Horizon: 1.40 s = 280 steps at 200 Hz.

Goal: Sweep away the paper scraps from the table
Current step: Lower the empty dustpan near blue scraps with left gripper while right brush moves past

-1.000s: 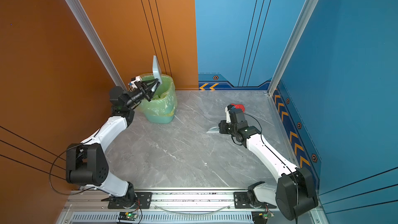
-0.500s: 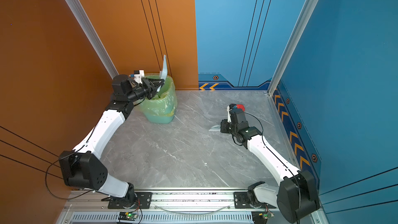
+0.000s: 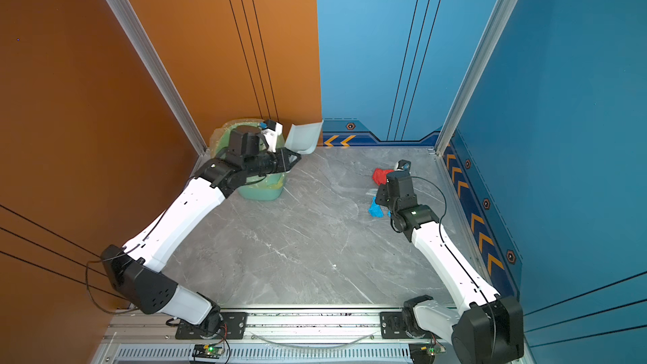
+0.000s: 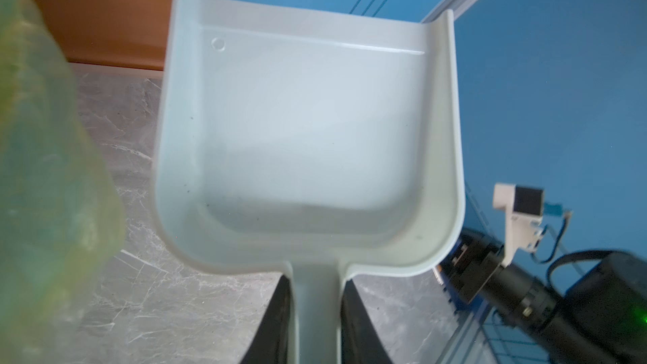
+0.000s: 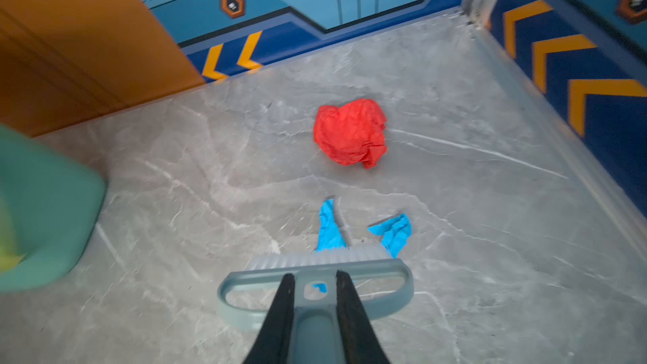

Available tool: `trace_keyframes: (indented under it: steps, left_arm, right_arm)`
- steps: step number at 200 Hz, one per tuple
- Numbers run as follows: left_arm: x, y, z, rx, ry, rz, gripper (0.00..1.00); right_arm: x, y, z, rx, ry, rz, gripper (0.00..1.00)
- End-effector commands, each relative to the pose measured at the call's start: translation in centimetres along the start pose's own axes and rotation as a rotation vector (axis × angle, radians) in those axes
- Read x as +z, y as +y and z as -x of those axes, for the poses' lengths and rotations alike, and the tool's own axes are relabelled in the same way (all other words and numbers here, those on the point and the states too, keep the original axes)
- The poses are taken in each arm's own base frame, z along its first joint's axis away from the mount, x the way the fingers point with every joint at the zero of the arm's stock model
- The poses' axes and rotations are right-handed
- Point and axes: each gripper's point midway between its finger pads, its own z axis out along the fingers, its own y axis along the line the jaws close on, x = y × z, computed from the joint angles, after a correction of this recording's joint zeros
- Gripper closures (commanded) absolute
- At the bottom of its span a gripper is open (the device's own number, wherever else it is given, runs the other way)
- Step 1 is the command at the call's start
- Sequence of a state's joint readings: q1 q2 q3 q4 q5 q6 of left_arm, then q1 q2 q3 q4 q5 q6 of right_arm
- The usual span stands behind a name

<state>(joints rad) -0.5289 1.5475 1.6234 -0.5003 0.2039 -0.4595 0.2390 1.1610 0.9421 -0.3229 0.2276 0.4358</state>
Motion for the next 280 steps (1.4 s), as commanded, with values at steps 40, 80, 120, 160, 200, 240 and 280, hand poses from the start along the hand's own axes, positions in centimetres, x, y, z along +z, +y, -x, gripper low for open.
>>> trace_keyframes:
  steps: [40,80,120,160,200,240,280]
  left_arm:
    - [2.2,1.5,-4.7,0.327,0.149,0.259,1.0]
    - [3.8,0.8,-7.4,0.447,0.203,0.316,1.0]
    - [5.6,0.0,-10.5,0.538,0.265,0.335,1.0]
    - [7.4,-0.1,-13.7,0.556,0.343,0.316,1.0]
    - [8.9,0.0,-17.5,0.554,0.45,0.266,1.0]
    - [9.8,0.7,-20.7,0.549,0.538,0.244,1.0]
    - [10.5,0.8,-23.2,0.545,0.587,0.228,1.0]
  right_arm:
    - [-0.1,-5.9,3.4,0.142,-0.099,-0.182,1.0]
    - [0.4,-8.1,3.9,0.168,-0.106,-0.24,1.0]
    - [0.8,-9.6,3.7,0.189,-0.1,-0.276,1.0]
    - [1.1,-10.6,3.6,0.2,-0.094,-0.303,1.0]
    - [1.5,-11.5,3.4,0.209,-0.085,-0.32,1.0]
    - [1.9,-12.2,3.1,0.223,-0.085,-0.339,1.0]
    - [2.5,-12.6,2.6,0.277,-0.082,-0.348,1.0]
